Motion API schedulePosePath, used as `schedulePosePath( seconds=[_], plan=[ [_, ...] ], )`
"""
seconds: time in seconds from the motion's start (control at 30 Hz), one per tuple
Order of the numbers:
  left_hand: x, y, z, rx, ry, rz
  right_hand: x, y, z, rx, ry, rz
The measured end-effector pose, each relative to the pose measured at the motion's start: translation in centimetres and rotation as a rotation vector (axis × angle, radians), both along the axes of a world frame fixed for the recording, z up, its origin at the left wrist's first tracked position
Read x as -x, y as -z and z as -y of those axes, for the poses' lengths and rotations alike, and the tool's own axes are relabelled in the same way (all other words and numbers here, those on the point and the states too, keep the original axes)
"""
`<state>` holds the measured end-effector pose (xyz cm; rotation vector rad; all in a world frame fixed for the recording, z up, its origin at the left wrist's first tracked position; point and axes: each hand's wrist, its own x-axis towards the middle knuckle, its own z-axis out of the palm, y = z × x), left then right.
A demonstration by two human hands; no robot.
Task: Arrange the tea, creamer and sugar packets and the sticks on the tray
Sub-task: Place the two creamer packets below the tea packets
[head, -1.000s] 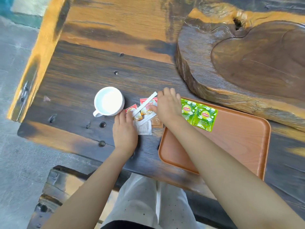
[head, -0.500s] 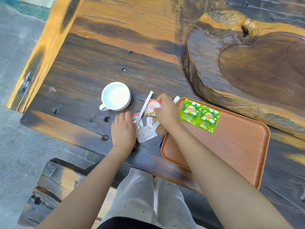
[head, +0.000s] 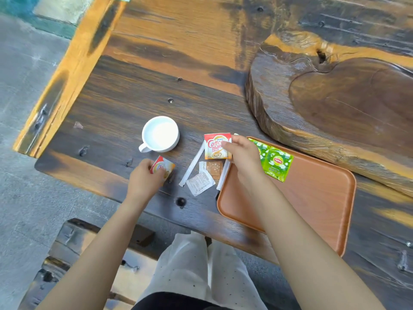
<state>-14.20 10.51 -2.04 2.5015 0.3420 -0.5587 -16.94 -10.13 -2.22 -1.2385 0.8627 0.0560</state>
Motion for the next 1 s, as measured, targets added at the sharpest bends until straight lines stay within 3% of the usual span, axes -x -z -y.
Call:
schedulePosePath(
  seconds=[0.1, 0.2, 0.3, 0.43, 0.53, 0.8, 1.0],
  plan=[
    [0.1, -1.7, 0.0, 0.169, -0.053, 0.069, 1.4, -1.7, 0.2, -0.172, -0.002, -0.011],
    [0.5, -2.8, 2.0, 0.519, -0.113, -0.088, 3.1, -2.5, 0.3, -0.228, -0.015, 0.019],
    [1.0, -2.8, 4.2, 0.669, -0.119, -0.228, 5.6, -1.7, 0.9, -0.118, 0.066, -0.003],
    [1.5, -2.4, 5.5, 0.770, -0.211, -0.347, 9.5, 1.5, 1.8, 0.072, 0.192, -0.207],
    [2.0, -2.0, 6.1, 0.739, -0.202, -0.368, 11.0, 3.7, 2.0, 0.246, 0.161, -0.287],
    [2.6, -2.1, 7.1, 0.660, -0.163, -0.328, 12.7, 3.6, 1.6, 1.074, -0.309, -0.365],
    [3.1, -2.0, 7.0, 0.627, -0.150, -0.340, 13.6, 4.8, 1.6, 1.126, -0.583, -0.132]
  ],
)
